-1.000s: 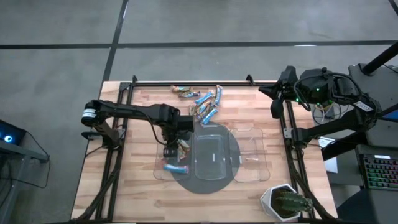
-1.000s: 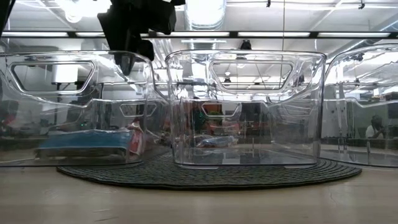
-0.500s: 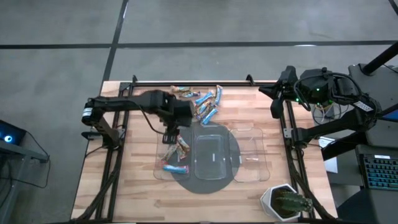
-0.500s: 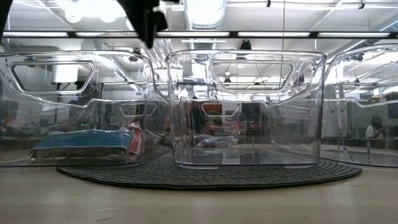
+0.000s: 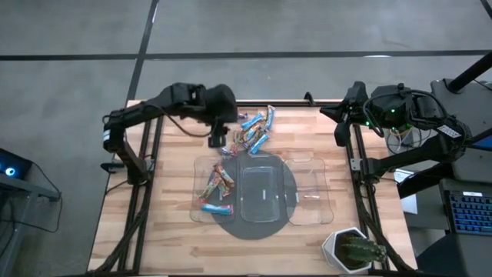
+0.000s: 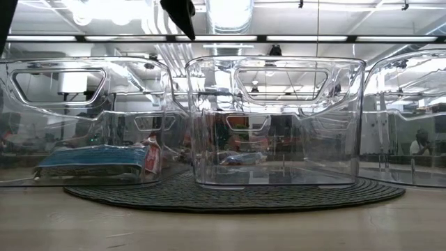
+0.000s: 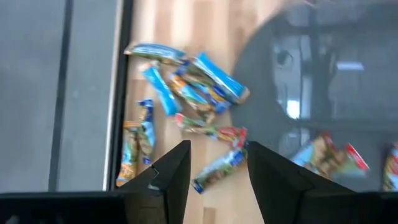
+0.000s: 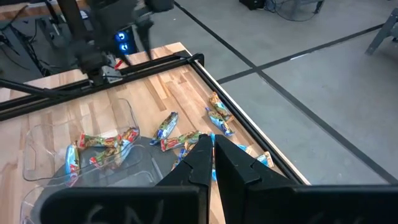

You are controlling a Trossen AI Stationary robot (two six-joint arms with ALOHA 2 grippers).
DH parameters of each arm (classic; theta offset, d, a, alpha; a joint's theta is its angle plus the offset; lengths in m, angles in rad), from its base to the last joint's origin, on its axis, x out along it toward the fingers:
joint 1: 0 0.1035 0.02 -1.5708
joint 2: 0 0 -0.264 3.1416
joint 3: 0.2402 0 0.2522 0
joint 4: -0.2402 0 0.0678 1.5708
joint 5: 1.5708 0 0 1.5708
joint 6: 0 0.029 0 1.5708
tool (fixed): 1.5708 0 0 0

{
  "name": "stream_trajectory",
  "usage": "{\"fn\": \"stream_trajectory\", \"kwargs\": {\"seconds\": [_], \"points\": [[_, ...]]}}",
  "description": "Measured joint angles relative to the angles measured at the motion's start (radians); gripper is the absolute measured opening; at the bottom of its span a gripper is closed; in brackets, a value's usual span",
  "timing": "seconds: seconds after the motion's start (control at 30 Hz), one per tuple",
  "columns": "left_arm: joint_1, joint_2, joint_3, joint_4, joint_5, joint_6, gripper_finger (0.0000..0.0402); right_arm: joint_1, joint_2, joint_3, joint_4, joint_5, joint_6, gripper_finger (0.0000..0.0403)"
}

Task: Pick and place Granola Bars by type
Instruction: Put the red granola bar into the left transparent bin

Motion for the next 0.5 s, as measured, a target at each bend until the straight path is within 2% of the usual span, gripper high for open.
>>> {"fn": "stream_trajectory", "kwargs": {"seconds": [0.17, 0.5], "points": [[0.082, 0.004, -0.002, 0.084, 0.001, -0.089, 0.0140, 0.000, 0.000, 0.000, 0.000, 0.000, 0.000, 0.0008], [0.175, 0.008, -0.004, 0.185, 0.049, -0.413, 0.0140, 0.000, 0.000, 0.000, 0.000, 0.001, 0.000, 0.0008]]}}
